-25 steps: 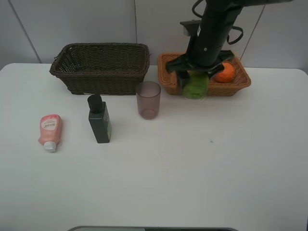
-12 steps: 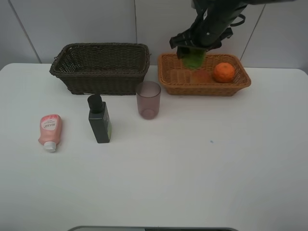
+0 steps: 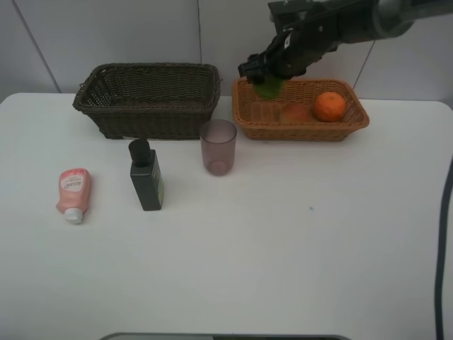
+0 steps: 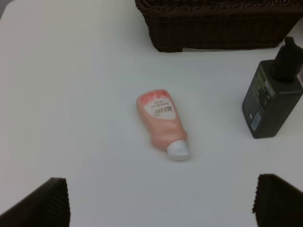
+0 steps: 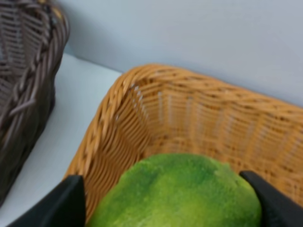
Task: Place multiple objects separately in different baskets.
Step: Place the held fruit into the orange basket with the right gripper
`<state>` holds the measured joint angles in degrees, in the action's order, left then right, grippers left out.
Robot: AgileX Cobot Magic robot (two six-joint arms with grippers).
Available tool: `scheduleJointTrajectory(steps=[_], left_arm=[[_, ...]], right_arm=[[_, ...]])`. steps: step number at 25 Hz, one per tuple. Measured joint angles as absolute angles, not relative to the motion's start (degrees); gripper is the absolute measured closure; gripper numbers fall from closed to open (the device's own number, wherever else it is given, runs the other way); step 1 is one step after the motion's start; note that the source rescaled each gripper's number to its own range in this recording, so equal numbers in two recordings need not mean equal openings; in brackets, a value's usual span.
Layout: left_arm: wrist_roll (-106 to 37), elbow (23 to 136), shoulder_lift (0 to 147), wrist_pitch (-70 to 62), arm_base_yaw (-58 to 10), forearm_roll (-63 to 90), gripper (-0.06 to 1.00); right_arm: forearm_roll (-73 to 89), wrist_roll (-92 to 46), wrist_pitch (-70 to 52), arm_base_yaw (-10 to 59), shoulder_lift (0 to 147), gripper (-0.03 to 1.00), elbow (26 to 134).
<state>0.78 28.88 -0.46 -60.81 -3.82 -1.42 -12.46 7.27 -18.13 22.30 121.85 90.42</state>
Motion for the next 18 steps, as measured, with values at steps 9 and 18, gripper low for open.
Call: scheduleJointTrajectory(steps=[9, 18], left_arm=[[0.78, 28.88, -0.46, -60.81, -3.82, -1.42, -0.06], [0.78, 28.88, -0.46, -60.81, -3.82, -1.42, -0.06]], right_arm=[[-12.46, 7.27, -13.28, 21.61, 126.62, 0.82, 90.42], [-12.46, 11.32, -13.92, 21.61, 126.82, 0.74, 90.42]])
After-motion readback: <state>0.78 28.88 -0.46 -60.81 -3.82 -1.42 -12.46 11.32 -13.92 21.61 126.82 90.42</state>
